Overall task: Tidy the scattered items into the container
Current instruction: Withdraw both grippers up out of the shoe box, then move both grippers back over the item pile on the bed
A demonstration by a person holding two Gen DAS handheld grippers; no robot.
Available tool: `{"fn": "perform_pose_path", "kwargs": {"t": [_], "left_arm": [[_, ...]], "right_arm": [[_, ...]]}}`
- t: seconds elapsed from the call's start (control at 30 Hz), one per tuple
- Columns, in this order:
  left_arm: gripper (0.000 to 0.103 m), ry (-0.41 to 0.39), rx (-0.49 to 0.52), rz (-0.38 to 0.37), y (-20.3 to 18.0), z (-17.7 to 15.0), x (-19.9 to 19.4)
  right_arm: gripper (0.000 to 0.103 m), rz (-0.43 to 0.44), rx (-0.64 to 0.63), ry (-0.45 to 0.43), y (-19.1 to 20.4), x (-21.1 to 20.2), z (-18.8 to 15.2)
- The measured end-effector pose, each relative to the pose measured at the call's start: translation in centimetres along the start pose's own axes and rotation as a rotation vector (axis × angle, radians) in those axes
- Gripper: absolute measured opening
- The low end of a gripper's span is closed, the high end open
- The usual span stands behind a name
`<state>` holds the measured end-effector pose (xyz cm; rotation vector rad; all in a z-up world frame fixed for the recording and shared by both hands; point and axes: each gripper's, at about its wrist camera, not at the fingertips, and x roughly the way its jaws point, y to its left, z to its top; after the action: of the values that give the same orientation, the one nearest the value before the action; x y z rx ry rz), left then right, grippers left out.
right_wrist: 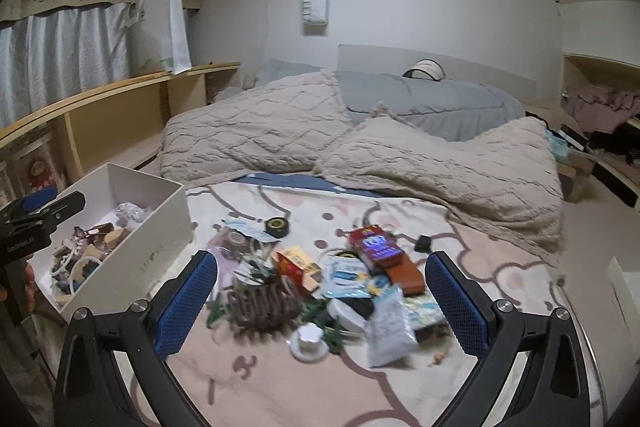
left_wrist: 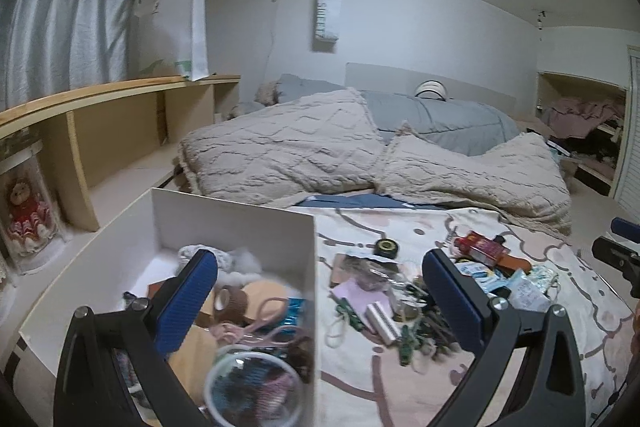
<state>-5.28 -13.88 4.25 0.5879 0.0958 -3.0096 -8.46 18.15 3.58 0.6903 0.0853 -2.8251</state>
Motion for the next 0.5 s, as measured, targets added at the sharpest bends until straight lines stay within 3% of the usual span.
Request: {"fn": "perform_pose_path", "kwargs": {"t": [0.23, 0.5], "left_arm": [[0.103, -0.052, -0.014, -0.026, -1.9, -0.5, -0.8], [0.103, -0.047, 0.015, -0.059, -4.2, -1.6, -0.5]], "right_arm": [[0.103, -0.043, 0.010, 0.007, -2.4, -1.2, -1.5], [0.103, -0.078, 0.012, 0.007, -4.2, -1.9, -3.2]]}}
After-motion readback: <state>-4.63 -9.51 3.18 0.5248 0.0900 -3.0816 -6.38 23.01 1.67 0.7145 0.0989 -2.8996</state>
